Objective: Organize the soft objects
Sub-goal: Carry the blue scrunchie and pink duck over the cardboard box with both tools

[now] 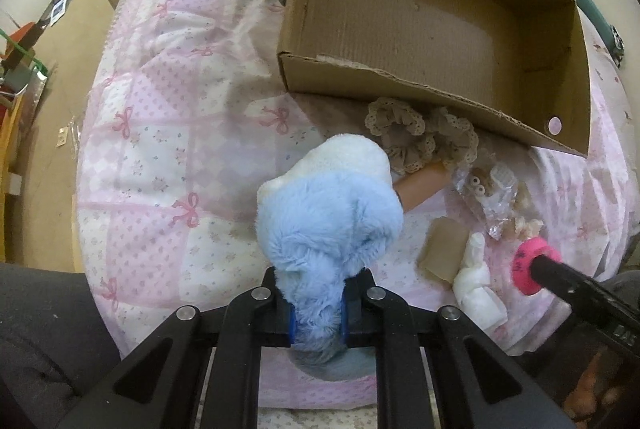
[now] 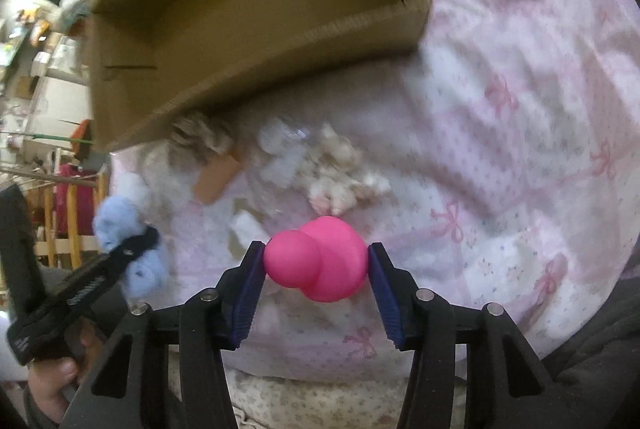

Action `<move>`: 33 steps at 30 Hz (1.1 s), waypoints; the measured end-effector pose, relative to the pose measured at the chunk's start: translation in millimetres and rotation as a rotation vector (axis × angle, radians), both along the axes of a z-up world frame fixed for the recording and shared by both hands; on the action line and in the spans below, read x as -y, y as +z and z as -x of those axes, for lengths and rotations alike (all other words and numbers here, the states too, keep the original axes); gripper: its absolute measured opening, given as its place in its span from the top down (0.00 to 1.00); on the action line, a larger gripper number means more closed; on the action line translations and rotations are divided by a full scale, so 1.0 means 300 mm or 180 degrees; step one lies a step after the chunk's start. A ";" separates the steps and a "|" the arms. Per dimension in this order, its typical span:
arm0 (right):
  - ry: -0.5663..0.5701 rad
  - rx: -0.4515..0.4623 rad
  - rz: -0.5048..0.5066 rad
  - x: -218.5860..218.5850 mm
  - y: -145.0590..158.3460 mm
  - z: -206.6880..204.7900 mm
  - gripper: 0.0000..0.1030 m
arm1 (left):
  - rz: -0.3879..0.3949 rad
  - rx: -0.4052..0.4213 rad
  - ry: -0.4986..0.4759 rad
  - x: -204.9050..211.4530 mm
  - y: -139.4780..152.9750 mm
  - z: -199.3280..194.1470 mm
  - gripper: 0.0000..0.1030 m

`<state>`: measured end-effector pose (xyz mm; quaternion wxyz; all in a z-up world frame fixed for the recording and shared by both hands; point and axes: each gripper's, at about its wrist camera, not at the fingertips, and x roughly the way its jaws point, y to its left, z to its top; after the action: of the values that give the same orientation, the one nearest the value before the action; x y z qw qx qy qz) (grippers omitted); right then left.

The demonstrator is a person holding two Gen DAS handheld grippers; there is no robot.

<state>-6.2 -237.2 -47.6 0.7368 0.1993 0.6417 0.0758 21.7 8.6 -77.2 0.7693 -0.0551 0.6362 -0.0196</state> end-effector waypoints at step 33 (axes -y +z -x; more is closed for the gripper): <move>-0.0060 0.1501 -0.0166 0.075 0.402 -0.132 0.48 | -0.0117 0.1035 0.0056 0.027 0.452 -0.146 0.87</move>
<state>33.5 -259.9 72.9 0.8615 0.2010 0.4478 0.1298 65.6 0.4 58.5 0.8631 -0.0427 0.5030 -0.0099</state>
